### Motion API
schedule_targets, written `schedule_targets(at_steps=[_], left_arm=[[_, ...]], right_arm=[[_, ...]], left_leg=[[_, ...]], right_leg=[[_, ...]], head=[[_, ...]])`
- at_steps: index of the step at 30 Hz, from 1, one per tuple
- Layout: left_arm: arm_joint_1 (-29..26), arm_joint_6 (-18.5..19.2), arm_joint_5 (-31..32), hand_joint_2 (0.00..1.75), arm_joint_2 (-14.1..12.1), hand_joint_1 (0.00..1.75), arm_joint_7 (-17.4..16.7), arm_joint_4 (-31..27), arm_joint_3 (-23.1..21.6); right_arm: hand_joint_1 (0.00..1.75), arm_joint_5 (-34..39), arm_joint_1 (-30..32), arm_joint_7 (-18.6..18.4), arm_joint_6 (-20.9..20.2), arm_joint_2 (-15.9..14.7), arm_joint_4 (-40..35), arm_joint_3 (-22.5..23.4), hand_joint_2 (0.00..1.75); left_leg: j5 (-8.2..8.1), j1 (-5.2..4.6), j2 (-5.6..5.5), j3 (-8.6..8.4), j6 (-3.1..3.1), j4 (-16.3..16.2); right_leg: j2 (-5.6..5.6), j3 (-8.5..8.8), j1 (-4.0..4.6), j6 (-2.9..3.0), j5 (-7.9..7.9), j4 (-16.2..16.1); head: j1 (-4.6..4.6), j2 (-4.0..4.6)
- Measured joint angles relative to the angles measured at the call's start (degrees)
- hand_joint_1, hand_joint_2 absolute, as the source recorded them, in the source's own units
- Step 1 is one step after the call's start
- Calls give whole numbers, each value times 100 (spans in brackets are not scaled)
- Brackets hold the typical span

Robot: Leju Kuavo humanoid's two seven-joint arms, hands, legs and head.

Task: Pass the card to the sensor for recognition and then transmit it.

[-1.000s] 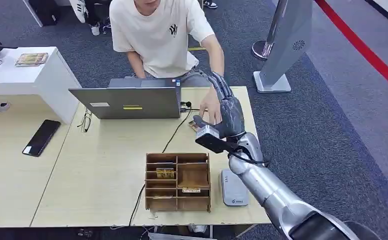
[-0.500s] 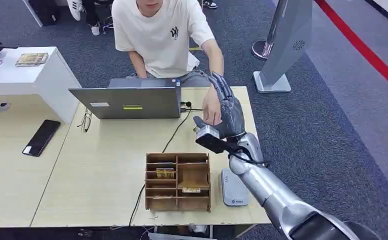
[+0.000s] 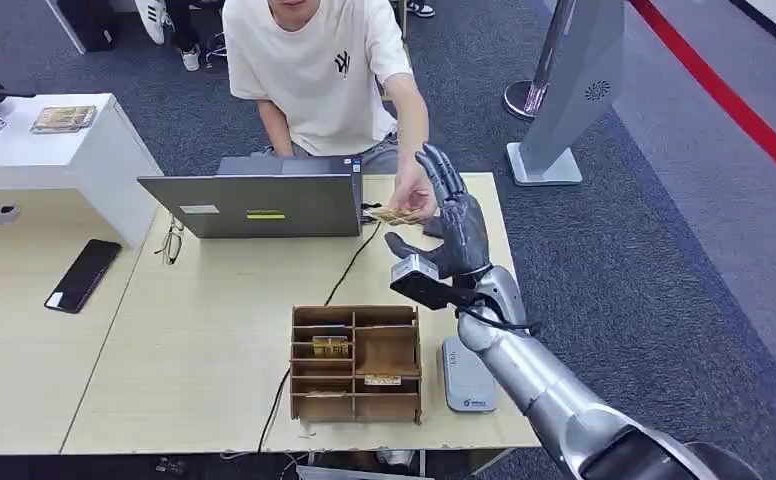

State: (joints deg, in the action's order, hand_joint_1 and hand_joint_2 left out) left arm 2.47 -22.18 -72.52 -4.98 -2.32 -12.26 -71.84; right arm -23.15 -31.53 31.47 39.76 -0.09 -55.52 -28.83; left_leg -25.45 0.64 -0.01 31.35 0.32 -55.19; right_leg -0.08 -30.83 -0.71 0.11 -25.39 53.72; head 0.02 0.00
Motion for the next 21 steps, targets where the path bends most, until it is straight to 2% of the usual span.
schedule_targets(at_steps=[6,10,11,12,14,16,21], left_arm=[[2,-2,7,0,0,0,0,0,2],[2,-2,18,0,0,0,-2,0,2],[3,-4,18,0,0,0,-2,0,2],[2,-4,18,0,0,0,-2,0,2],[2,-4,18,0,0,0,-2,0,2],[3,-4,18,0,0,0,-2,0,2],[4,-4,20,0,0,0,-2,0,0]], right_arm=[[0,-496,11,118,0,9,-85,98,175],[0,-513,12,170,0,33,-124,168,175],[9,-526,14,170,0,41,-133,177,175],[47,-533,14,175,0,44,-138,179,175],[82,-513,14,177,0,59,-142,179,175],[126,-461,13,203,0,72,-149,179,175],[154,-371,13,214,0,90,-151,177,175]], left_leg=[[0,0,0,1,0,0],[0,0,0,1,0,0],[0,0,0,1,0,0],[0,0,0,1,0,0],[0,0,0,1,0,0],[0,0,0,1,0,0],[0,0,0,1,0,0]], right_leg=[[0,0,0,0,0,0],[0,1,0,0,0,0],[0,0,0,0,0,0],[0,1,0,0,0,0],[0,0,0,0,0,0],[0,1,0,0,0,0],[1,1,0,0,0,0]], head=[[0,0],[0,0],[0,0],[0,0],[0,0],[0,0],[0,0]])
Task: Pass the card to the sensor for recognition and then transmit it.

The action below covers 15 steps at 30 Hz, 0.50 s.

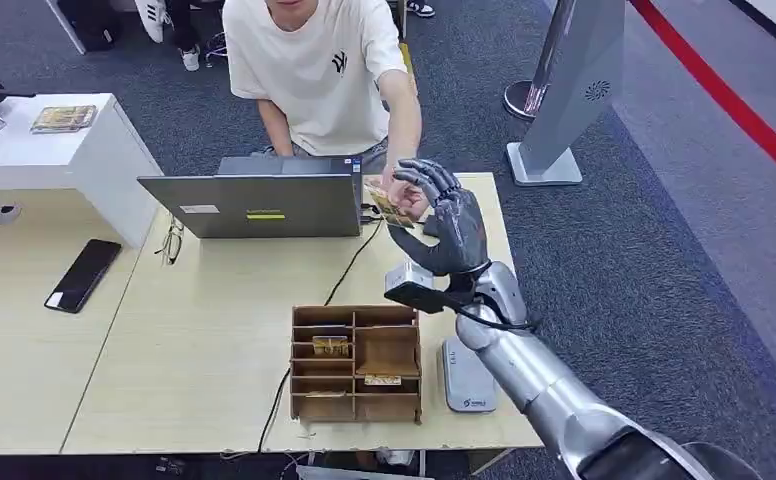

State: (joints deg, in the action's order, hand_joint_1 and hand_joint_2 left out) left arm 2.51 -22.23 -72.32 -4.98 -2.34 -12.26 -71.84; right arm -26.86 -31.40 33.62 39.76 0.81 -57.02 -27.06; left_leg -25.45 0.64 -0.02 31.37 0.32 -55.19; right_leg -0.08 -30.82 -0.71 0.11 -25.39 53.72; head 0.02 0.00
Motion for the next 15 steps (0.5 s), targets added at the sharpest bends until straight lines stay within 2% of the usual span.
schedule_targets(at_steps=[2,5,15], left_arm=[[-1,0,0,0,0,0,-2,0,0],[0,0,0,0,0,0,-2,0,0],[0,2,0,0,0,0,-7,0,0]], right_arm=[[168,0,0,0,0,0,0,0,175],[175,0,0,0,0,15,0,0,175],[175,9,-1,-11,0,28,0,-2,175]], left_leg=[[0,0,0,0,0,0],[0,0,0,1,0,0],[0,0,0,2,0,0]], right_leg=[[0,0,0,0,0,0],[0,0,0,0,0,0],[1,0,0,0,0,0]], head=[[0,0],[0,0],[0,0]])
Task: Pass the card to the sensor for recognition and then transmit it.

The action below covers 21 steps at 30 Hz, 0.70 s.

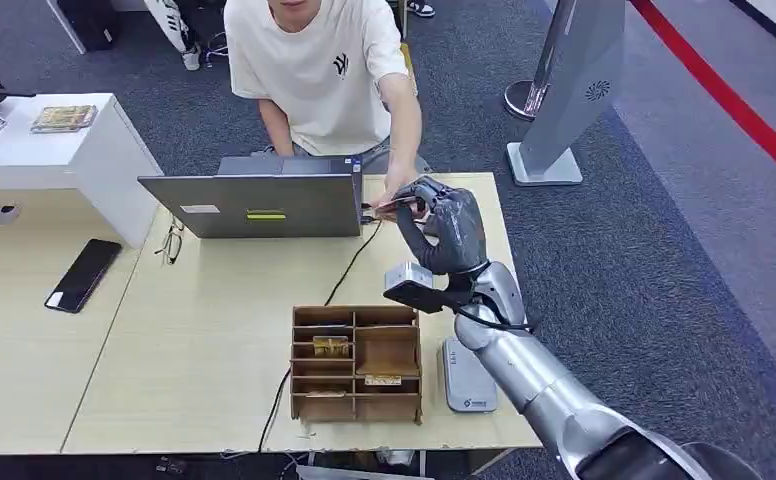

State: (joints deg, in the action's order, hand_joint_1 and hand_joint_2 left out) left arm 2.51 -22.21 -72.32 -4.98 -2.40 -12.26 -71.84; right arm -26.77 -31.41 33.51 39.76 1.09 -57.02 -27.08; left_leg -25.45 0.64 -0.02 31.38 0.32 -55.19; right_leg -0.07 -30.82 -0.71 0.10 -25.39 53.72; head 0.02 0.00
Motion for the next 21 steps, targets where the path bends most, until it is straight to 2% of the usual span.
schedule_targets(at_steps=[14,21], left_arm=[[0,13,-2,0,0,0,-11,0,0],[-1,17,-31,0,11,0,-17,0,0]], right_arm=[[175,17,1,-57,0,0,0,0,175],[175,621,38,-212,-9,-33,-39,-11,175]], left_leg=[[0,0,0,-1,0,0],[0,0,1,0,0,0]], right_leg=[[0,0,0,0,0,0],[-1,-2,0,0,0,0]], head=[[0,0],[0,0]])
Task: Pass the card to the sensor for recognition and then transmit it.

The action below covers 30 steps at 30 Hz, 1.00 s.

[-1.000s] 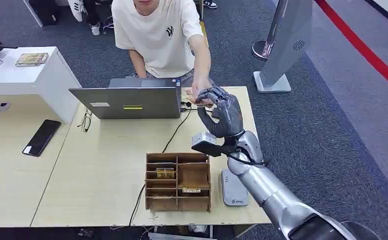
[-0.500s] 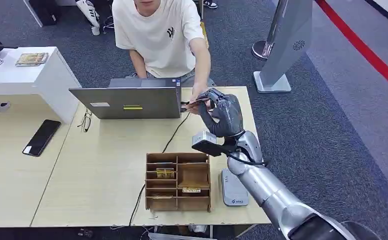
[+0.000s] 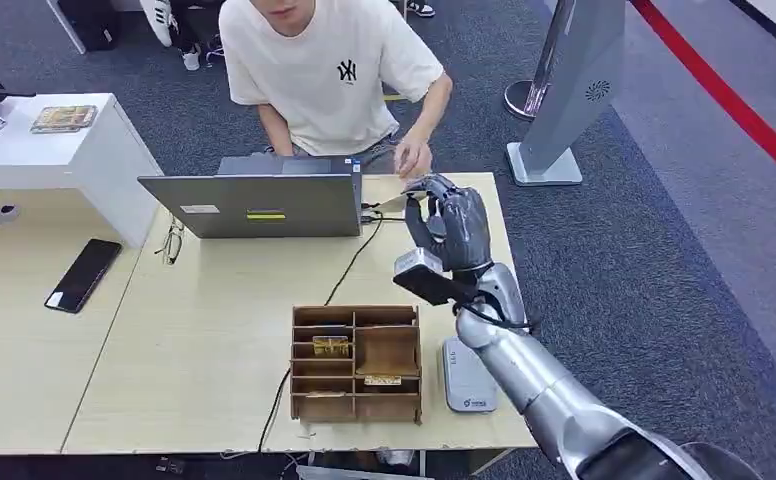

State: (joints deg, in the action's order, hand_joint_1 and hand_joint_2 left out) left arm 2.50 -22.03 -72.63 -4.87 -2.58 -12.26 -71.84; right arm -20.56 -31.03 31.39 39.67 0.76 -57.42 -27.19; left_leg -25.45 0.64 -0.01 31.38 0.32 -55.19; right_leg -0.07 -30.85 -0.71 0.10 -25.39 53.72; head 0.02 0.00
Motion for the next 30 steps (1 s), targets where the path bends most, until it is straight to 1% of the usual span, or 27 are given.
schedule_targets(at_steps=[4,6,10,12,14,19,22,30], left_arm=[[1,0,-26,0,13,0,-9,0,0],[-2,0,-48,0,17,0,-24,0,0],[-6,-11,-85,0,37,0,-37,2,2],[-8,-13,-114,0,44,0,-44,2,0],[-8,-13,-136,0,50,0,-52,0,2],[-12,-11,-179,0,66,0,-55,0,4],[-14,-9,-214,0,70,0,-50,2,7],[-30,24,-291,0,68,0,-13,2,37]], right_arm=[[175,254,48,-61,-15,-70,-35,-7,175],[175,470,103,-136,-92,-122,-79,0,175],[175,977,298,-269,-420,-232,-184,129,175],[175,1236,402,-382,-653,-301,-234,209,175],[175,1387,512,-461,-824,-360,-273,299,175],[175,1569,725,-673,-1113,-518,-345,457,175],[175,1663,863,-874,-1293,-642,-409,544,175],[175,1746,1280,-1333,-1604,-953,-719,678,175]], left_leg=[[0,0,0,0,0,0],[0,0,-1,0,0,0],[0,0,-2,1,0,0],[-1,0,-1,1,-1,0],[-1,-1,-2,1,-1,0],[-1,0,-2,3,-1,0],[-1,0,-2,3,-1,0],[-2,0,-3,5,-2,0]], right_leg=[[0,-1,0,0,0,0],[0,-1,0,0,0,0],[1,-1,0,0,0,0],[0,-1,0,0,0,0],[1,-1,0,0,0,-1],[1,-2,0,0,0,-1],[1,-2,0,0,0,-1],[2,-3,0,-1,0,-1]], head=[[0,0],[0,0],[0,0],[0,0],[0,0],[0,0],[0,0],[0,0]])
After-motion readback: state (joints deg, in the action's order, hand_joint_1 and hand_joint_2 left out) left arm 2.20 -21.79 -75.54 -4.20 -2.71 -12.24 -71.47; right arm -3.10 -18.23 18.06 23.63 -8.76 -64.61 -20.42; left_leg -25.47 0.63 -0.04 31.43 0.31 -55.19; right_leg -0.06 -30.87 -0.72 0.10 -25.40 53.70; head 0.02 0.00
